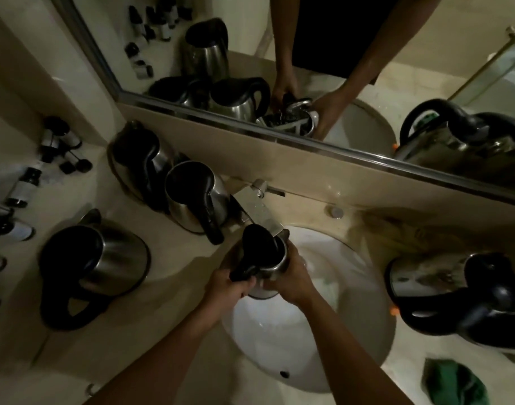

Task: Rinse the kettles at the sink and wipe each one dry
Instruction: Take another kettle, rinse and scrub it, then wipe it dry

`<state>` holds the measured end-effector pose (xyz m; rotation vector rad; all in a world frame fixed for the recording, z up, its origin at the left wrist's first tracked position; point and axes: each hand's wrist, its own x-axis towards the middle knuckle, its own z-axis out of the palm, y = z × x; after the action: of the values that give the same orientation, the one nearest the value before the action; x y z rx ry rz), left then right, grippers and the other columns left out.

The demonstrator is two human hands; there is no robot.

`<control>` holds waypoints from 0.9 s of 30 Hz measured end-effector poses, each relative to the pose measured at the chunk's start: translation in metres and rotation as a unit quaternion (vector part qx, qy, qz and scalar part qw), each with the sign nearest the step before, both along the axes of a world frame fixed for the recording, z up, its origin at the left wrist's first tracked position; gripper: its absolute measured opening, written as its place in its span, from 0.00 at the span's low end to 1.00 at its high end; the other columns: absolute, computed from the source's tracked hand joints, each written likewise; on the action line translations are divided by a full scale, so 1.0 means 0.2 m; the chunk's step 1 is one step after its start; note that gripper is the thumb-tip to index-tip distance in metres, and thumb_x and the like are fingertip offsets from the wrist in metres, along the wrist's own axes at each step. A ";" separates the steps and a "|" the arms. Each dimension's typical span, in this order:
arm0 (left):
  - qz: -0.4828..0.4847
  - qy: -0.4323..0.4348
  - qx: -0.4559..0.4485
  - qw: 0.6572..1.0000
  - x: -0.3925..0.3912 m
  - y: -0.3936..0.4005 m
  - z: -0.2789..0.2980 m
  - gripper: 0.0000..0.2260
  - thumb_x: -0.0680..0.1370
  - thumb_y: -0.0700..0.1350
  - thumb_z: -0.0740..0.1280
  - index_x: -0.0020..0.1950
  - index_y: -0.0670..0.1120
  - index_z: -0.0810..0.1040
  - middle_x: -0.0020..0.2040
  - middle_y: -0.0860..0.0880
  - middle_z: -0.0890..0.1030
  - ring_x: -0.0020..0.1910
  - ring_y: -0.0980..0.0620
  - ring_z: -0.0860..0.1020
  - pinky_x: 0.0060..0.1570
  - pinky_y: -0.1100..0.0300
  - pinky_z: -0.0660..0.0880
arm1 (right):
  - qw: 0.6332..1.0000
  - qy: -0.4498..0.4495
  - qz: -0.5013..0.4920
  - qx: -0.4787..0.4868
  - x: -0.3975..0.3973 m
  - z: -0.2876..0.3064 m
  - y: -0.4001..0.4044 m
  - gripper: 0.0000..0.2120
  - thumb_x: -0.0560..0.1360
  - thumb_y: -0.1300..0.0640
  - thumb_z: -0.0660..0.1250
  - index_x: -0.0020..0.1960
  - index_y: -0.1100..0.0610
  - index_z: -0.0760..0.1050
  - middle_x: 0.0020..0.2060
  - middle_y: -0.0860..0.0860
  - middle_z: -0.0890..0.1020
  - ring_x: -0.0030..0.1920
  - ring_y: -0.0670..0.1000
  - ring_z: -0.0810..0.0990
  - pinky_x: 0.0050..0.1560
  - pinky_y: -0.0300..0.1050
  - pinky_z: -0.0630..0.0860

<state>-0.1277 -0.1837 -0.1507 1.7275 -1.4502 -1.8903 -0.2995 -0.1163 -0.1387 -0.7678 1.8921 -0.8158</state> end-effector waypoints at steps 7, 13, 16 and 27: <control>-0.132 -0.133 -0.251 0.950 0.03 -0.02 -0.06 0.16 0.74 0.47 0.76 0.60 0.46 0.81 0.51 0.50 0.84 0.50 0.51 0.82 0.49 0.61 0.74 | 0.991 0.085 0.035 0.101 0.01 -0.08 -0.06 0.52 0.57 0.49 0.85 0.72 0.49 0.58 0.68 0.52 0.73 0.68 0.58 0.74 0.65 0.54 0.77; -0.156 -0.121 -0.315 0.928 0.06 0.00 -0.18 0.22 0.76 0.54 0.71 0.65 0.44 0.76 0.52 0.47 0.81 0.53 0.46 0.79 0.50 0.60 0.70 | 0.991 0.093 0.036 0.094 -0.02 -0.16 -0.06 0.61 0.55 0.45 0.86 0.76 0.55 0.52 0.69 0.55 0.69 0.71 0.60 0.70 0.68 0.55 0.73; -0.170 -0.192 -0.384 0.887 0.05 0.00 -0.24 0.26 0.74 0.62 0.63 0.58 0.42 0.78 0.46 0.41 0.82 0.47 0.40 0.79 0.50 0.53 0.64 | 0.989 0.093 0.031 0.110 -0.03 -0.20 -0.07 0.63 0.51 0.42 0.86 0.75 0.53 0.53 0.67 0.53 0.70 0.70 0.58 0.72 0.67 0.52 0.73; -0.162 -0.242 -0.423 0.858 0.03 0.01 -0.29 0.27 0.72 0.64 0.61 0.53 0.41 0.78 0.45 0.42 0.81 0.47 0.41 0.78 0.52 0.50 0.69 | 0.988 0.074 0.056 0.120 -0.09 -0.25 -0.07 0.61 0.48 0.42 0.87 0.71 0.51 0.56 0.64 0.52 0.74 0.66 0.59 0.76 0.63 0.52 0.77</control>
<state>-0.1223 -0.1815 -0.2079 1.5708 -2.3806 -0.6322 -0.3185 -0.1310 -0.1897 -0.7932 2.0137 -0.4602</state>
